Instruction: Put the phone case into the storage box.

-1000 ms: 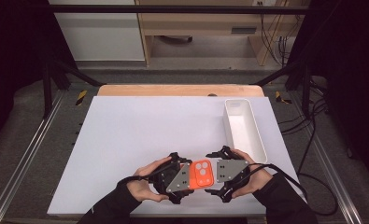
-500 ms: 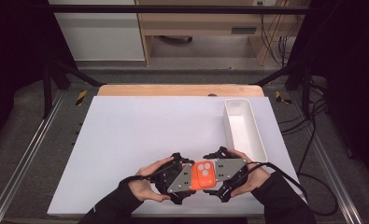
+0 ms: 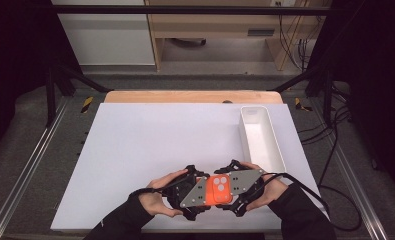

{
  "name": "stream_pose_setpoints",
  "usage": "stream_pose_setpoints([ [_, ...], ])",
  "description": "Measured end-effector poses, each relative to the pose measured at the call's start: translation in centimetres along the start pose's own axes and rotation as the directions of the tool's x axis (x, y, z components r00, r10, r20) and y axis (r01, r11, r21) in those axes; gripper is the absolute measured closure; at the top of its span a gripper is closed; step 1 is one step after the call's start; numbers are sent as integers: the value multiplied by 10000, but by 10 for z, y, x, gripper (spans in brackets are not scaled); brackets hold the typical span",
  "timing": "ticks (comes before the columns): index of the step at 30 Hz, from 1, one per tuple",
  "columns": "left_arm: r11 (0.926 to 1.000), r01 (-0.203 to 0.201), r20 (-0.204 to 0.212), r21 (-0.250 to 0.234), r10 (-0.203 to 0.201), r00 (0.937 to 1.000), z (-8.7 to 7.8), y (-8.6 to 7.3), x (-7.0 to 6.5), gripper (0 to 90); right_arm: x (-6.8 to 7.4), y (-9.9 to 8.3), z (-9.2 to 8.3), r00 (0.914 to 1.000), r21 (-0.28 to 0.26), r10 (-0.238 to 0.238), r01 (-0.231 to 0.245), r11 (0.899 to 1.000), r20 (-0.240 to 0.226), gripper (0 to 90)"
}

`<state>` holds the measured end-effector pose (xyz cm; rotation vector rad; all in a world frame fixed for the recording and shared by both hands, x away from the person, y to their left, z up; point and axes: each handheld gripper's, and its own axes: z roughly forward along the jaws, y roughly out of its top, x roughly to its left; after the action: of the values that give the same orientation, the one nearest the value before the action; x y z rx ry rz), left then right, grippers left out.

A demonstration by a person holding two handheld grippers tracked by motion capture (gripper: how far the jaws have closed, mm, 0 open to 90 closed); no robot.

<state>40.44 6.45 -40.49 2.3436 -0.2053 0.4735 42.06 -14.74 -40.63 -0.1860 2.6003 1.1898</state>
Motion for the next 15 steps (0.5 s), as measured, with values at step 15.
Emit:
stream_pose_setpoints([
  [15, 10000, 25, 156, -64, -24, 9999, 0, -2, 1, 139, 1, 0, 0, 9997, -131, 6, -10, 9999, -256, 154],
])
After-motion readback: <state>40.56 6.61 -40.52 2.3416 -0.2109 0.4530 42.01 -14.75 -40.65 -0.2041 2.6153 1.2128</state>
